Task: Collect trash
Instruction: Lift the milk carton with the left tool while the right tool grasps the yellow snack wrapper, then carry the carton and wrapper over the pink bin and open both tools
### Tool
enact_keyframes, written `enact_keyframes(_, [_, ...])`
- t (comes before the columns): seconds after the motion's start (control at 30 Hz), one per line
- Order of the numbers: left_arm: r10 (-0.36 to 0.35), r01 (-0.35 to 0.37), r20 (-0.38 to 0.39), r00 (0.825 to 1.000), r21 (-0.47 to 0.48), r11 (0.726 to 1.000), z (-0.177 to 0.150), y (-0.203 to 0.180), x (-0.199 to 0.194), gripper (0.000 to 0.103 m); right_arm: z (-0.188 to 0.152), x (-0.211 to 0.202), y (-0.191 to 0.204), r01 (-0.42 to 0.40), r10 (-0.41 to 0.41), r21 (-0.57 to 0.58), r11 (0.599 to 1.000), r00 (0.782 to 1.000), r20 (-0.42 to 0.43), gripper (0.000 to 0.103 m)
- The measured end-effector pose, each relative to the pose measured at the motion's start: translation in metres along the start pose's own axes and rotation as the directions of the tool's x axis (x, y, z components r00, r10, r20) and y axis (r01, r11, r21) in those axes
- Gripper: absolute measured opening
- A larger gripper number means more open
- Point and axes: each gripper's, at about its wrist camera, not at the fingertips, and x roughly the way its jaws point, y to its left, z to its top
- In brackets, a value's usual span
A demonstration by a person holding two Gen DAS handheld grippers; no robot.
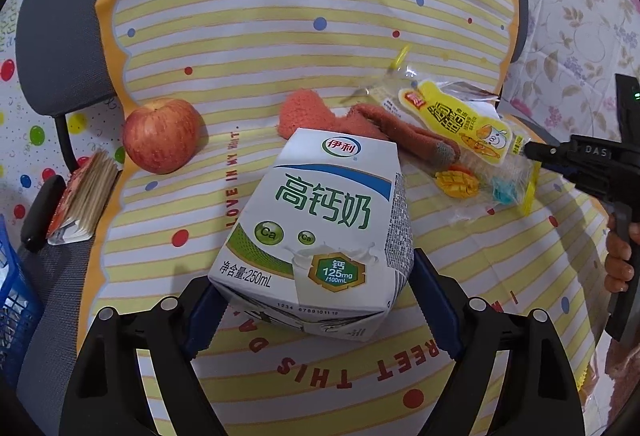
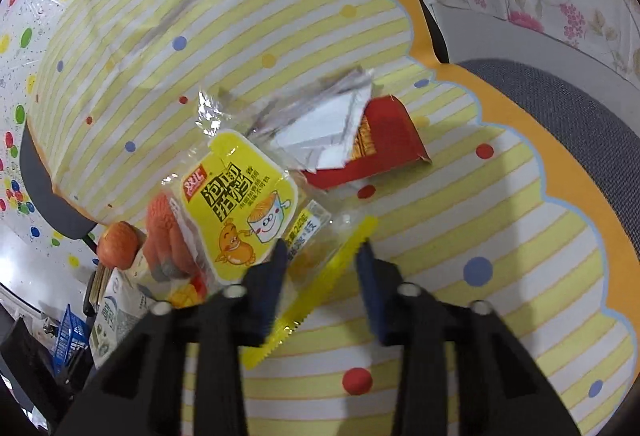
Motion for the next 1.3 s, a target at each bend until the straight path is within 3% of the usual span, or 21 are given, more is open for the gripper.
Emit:
enact_keyframes(0.03, [0.002,-0.001,0.009,1.000,-0.006,1.000,0.000,0.002,-0.003,0.084,0.001,-0.006,0.005,0.000,0.000,-0.024,1.000,1.000,0.024,0.013])
enact_keyframes(0.1, [0.005,-0.005,0.035,0.999,-0.018,1.000,0.002,0.006,-0.013,0.083,0.001,-0.025,0.020,0.001,0.007,-0.095,0.995,0.997,0.083,0.005])
enact_keyframes(0.27, [0.005,-0.001,0.113,0.994,-0.028,1.000,0.008,0.013,-0.046,0.083,-0.002,-0.085,0.064,0.049,0.016,-0.253,0.966,0.969,0.247,0.004])
enact_keyframes(0.4, [-0.007,0.010,0.178,0.984,-0.014,1.000,0.011,0.011,-0.080,0.083,-0.011,-0.142,0.087,0.118,0.011,-0.323,0.939,0.928,0.372,0.003])
enact_keyframes(0.57, [-0.050,0.047,0.219,0.974,0.019,0.999,0.005,-0.011,-0.109,0.083,-0.028,-0.186,0.093,0.191,-0.023,-0.347,0.918,0.900,0.435,0.001])
enact_keyframes(0.83, [-0.166,0.142,0.241,0.956,0.113,0.983,-0.019,-0.069,-0.139,0.083,-0.075,-0.239,0.070,0.274,-0.102,-0.322,0.906,0.881,0.462,0.001])
enact_keyframes(1.07, [-0.284,0.237,0.211,0.935,0.222,0.946,-0.044,-0.123,-0.151,0.083,-0.112,-0.284,0.037,0.339,-0.188,-0.243,0.909,0.853,0.488,0.001])
enact_keyframes(1.3, [-0.453,0.386,0.126,0.882,0.355,0.851,-0.078,-0.194,-0.150,0.082,-0.158,-0.330,-0.003,0.444,-0.339,-0.117,0.888,0.806,0.484,0.001])
